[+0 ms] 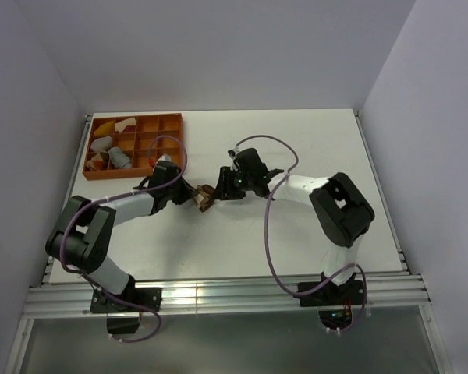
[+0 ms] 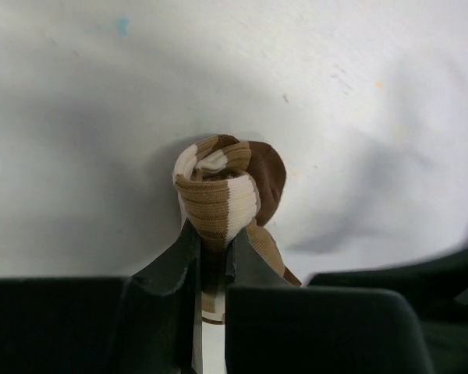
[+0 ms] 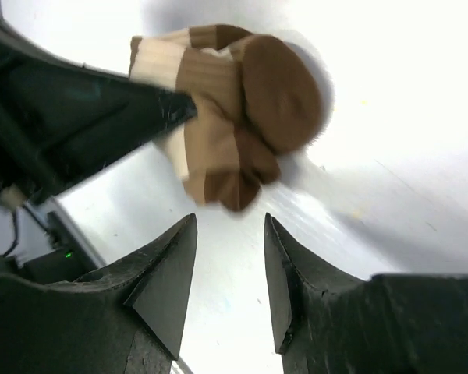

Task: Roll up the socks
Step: Roll the sock at the center of the board, then pick up the sock at the center of the board, then place the sock in the storage box.

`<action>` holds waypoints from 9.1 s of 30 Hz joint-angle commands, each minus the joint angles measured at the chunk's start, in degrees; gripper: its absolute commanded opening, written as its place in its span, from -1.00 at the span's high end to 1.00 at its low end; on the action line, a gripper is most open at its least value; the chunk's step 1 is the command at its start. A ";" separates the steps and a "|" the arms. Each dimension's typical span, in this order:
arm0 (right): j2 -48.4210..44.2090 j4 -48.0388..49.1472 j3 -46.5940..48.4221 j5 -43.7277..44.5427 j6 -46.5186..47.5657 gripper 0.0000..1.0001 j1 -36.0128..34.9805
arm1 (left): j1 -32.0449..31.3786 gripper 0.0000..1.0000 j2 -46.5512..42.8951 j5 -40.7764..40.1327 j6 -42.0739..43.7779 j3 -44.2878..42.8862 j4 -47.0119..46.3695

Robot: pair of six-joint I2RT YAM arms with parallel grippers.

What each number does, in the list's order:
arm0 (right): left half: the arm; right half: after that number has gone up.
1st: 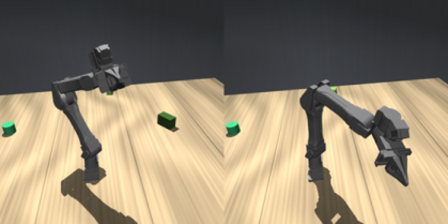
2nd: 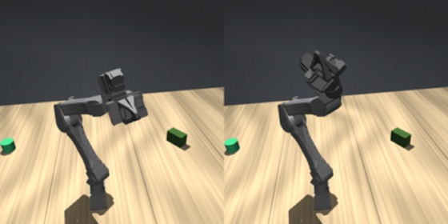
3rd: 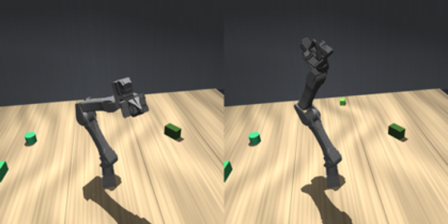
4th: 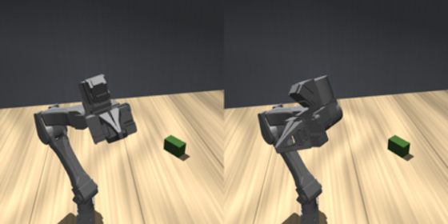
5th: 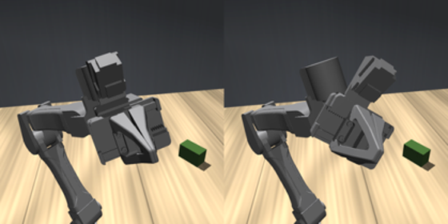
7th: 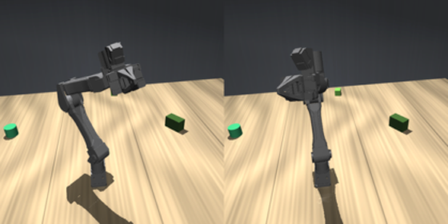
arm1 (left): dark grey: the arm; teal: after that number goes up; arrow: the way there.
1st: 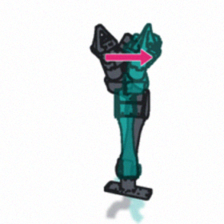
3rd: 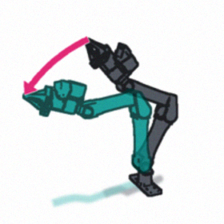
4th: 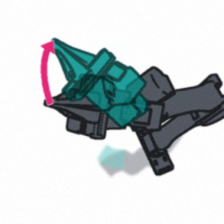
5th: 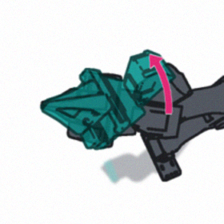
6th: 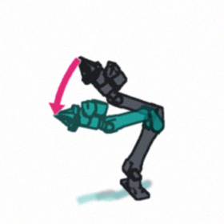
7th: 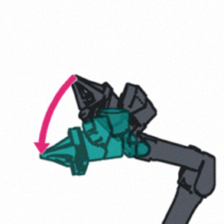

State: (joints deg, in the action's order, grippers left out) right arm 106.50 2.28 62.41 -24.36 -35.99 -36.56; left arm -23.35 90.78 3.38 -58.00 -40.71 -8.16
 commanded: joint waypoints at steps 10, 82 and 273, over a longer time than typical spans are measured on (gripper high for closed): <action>-7.62 5.26 -2.55 15.73 12.77 0.14 -5.27 | -1.17 0.99 10.28 -3.91 11.41 -14.22 23.98; 2.23 15.04 -6.69 33.78 29.75 1.00 -16.89 | 1.12 -0.03 9.86 13.76 11.86 -18.36 24.43; -26.52 4.75 -15.74 -8.07 15.68 -0.32 10.45 | 10.70 0.99 17.67 -54.97 21.87 -41.56 19.77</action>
State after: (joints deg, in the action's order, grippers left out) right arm 80.51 5.02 47.18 -31.35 -21.52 -26.68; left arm -12.67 107.79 -49.60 -37.74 -79.72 14.44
